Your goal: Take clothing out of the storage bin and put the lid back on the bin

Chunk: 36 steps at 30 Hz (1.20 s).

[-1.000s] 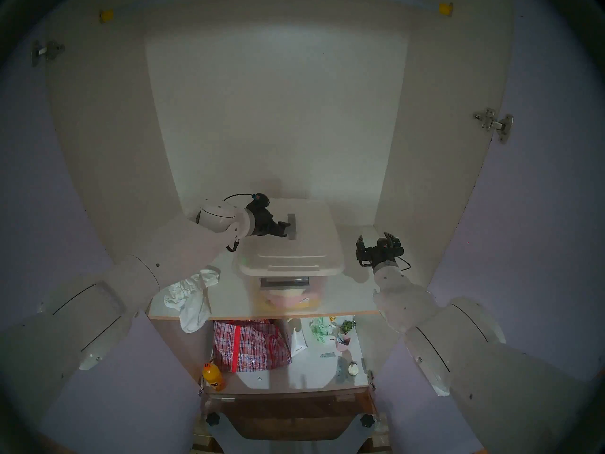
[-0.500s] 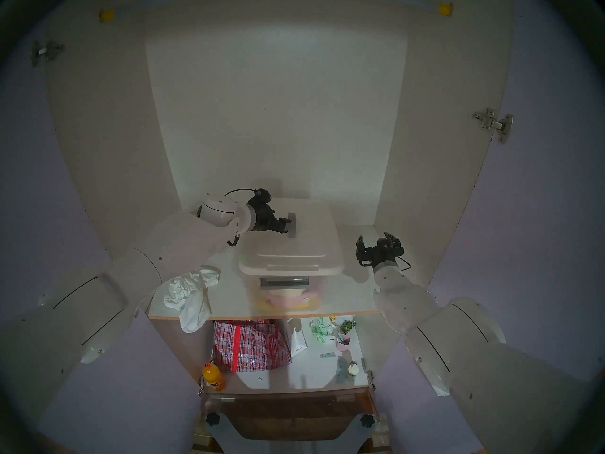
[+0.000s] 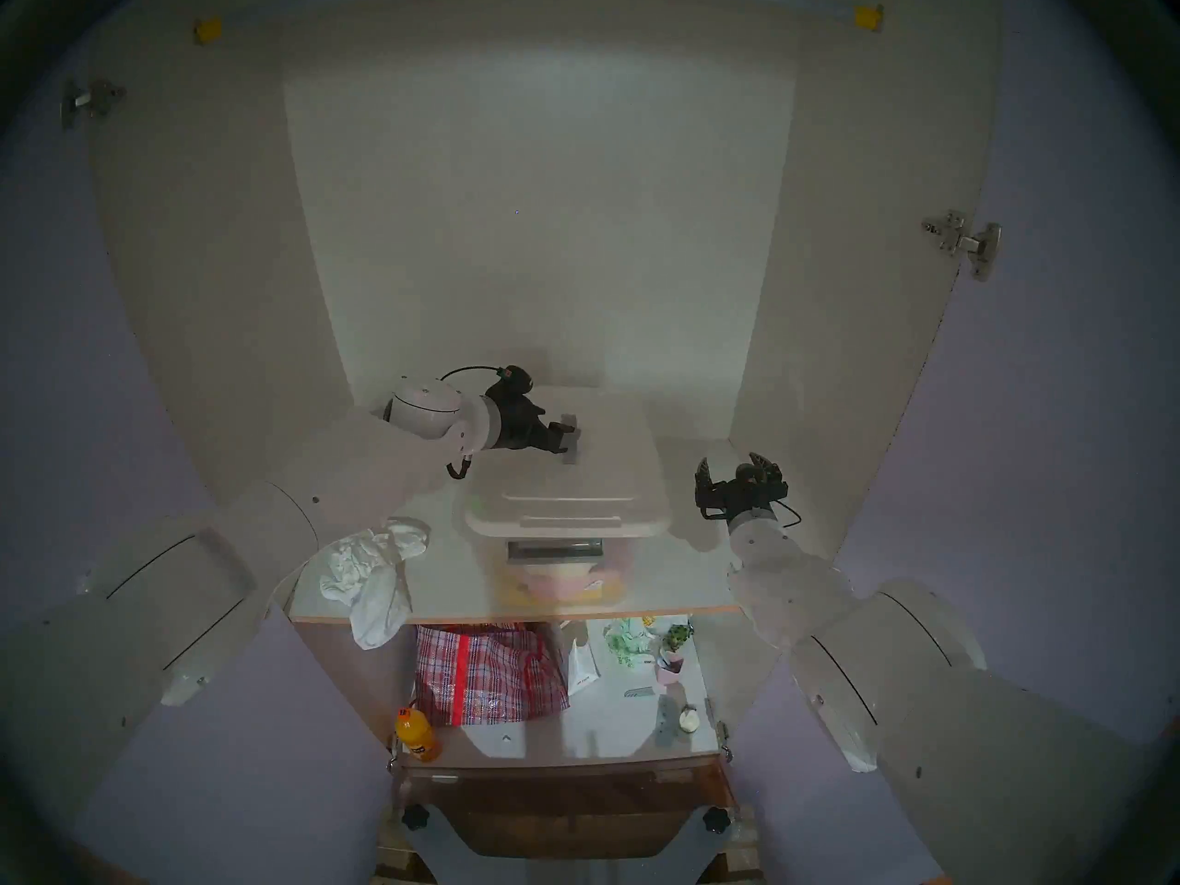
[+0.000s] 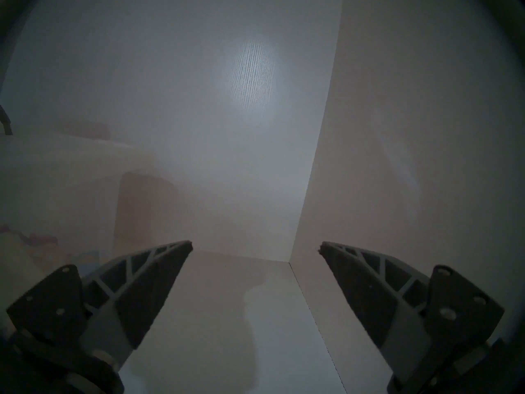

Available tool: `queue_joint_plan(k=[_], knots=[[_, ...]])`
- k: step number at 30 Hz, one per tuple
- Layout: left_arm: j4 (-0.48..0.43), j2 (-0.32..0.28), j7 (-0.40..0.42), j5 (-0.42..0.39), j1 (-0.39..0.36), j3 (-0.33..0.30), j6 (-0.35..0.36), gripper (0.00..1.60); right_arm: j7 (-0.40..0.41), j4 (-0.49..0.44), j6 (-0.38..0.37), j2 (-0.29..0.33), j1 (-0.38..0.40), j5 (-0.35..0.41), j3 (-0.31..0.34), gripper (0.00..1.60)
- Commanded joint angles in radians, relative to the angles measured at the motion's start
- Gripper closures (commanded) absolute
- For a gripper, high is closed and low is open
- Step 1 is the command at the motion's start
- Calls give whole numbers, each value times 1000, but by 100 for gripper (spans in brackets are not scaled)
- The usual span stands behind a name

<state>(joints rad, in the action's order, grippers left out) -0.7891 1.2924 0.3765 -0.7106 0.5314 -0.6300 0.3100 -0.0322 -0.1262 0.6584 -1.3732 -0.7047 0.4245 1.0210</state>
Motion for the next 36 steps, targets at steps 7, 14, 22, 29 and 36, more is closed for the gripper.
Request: queue_joint_plan(k=[7,14,22,29,36], knots=[[87,46,66,7,-85,-3,-47,0,-1,-17,17,1,26,-1,4,0],[174,76,133,-8,-99,-12,-91,0,-1,-17,16,1,26,-3,5,0],[198,88,161,18,-136,6,-135,0,-1,-17,15,1,26,-5,7,0],[219,98,216,1,-134,-7,-152,0,-1,-17,16,1,26,-6,8,0],[297,132,234,3,-150,-11,-146,0,-1,-17,17,0,26,-8,10,0]])
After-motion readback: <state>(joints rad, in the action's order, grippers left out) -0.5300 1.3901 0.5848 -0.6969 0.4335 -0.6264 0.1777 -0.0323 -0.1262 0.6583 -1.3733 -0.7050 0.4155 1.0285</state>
